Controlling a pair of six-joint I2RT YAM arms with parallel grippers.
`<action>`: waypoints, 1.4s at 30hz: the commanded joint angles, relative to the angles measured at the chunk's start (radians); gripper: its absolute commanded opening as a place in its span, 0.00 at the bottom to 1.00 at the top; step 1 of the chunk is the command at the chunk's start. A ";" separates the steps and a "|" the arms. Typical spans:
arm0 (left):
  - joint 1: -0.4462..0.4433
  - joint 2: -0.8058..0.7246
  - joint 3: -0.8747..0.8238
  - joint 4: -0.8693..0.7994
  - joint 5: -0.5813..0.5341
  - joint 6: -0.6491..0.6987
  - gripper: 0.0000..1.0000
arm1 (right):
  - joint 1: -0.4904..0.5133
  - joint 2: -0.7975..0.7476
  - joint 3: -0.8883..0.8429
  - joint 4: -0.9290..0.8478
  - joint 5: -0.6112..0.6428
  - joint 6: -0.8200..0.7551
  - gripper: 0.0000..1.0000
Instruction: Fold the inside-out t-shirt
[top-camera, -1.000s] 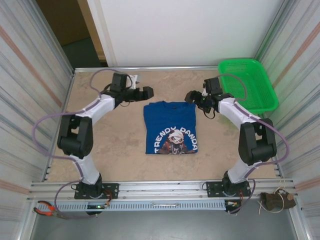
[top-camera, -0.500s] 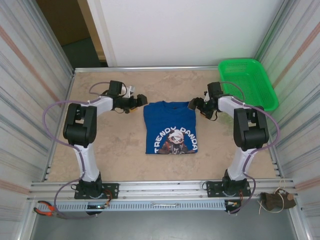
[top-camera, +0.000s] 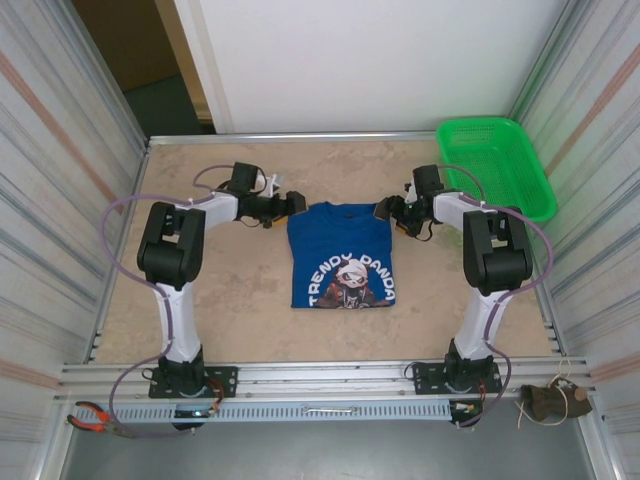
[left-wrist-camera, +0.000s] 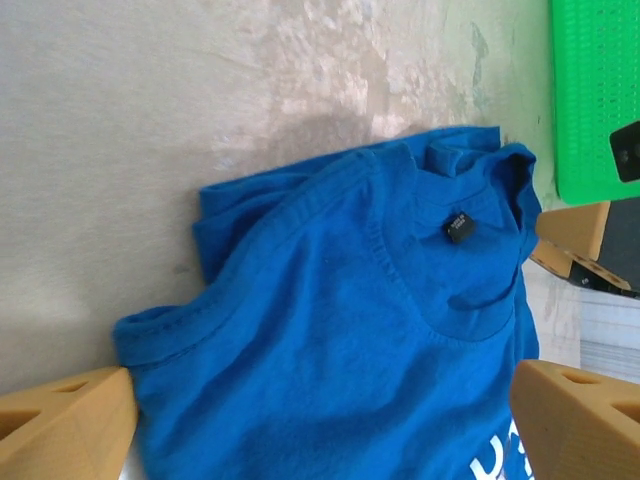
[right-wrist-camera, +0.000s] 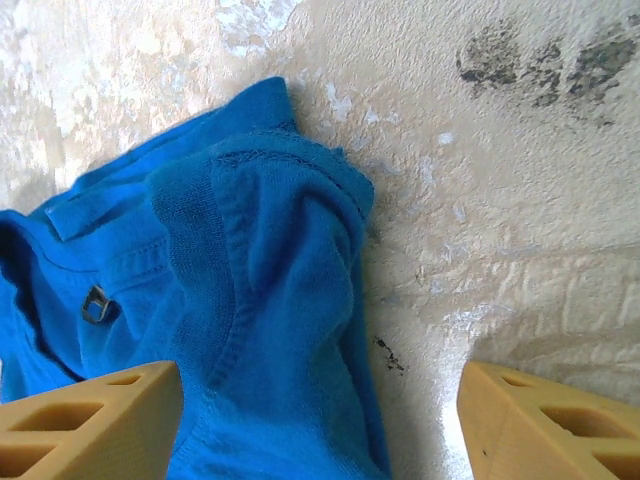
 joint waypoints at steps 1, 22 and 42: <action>-0.029 0.054 0.014 0.001 0.031 -0.005 0.95 | 0.024 0.043 0.010 0.023 -0.052 0.012 0.71; -0.058 0.037 -0.035 0.068 0.042 -0.021 0.91 | 0.024 0.051 -0.021 0.094 -0.122 0.038 0.67; -0.080 0.054 -0.051 0.156 0.094 -0.011 0.78 | 0.042 0.078 -0.021 0.167 -0.183 0.066 0.66</action>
